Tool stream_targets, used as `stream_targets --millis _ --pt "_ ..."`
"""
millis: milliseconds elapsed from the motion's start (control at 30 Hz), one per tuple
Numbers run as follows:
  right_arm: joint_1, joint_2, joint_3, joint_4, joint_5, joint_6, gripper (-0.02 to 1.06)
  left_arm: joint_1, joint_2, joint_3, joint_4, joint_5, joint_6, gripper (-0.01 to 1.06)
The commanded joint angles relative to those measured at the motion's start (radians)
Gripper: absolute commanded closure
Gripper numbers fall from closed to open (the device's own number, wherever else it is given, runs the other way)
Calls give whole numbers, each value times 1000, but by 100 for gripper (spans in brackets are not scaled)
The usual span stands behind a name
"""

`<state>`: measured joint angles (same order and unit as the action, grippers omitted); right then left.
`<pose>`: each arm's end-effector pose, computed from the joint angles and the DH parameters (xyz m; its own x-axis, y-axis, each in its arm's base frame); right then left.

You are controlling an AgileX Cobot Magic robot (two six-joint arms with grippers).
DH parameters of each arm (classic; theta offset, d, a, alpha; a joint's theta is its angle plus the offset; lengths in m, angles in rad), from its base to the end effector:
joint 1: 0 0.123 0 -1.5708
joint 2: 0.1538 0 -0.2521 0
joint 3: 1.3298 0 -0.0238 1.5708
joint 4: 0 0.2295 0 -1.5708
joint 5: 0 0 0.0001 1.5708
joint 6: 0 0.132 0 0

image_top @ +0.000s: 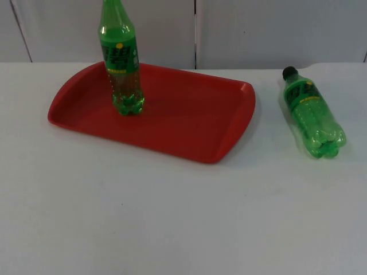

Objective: Place the bottle upright on the tray.

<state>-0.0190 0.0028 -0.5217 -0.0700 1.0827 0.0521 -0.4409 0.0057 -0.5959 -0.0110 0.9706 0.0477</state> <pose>0.0430 -0.0090 0.2522 -0.4563 0.0279 -0.8894 0.0827 0.9965 -0.0112 0.0369 -0.0187 0.2872 -0.2431 0.1606 -0.9566 0.4451 0.8947 0.0371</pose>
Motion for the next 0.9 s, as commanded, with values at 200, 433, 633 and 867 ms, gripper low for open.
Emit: stream_targets --millis 200,433,633,867 --pt "-6 -3 6 3 -5 -4 0 -7 -6 15 11 92 -10 0" --pt "-6 -3 6 3 -5 -4 0 -7 -6 15 11 99 -10 0" --pt "-6 -3 6 3 -5 -4 0 -7 -6 25 11 95 -10 0" --pt "-6 -3 6 3 -5 -4 0 -7 -6 91 22 96 -11 0"
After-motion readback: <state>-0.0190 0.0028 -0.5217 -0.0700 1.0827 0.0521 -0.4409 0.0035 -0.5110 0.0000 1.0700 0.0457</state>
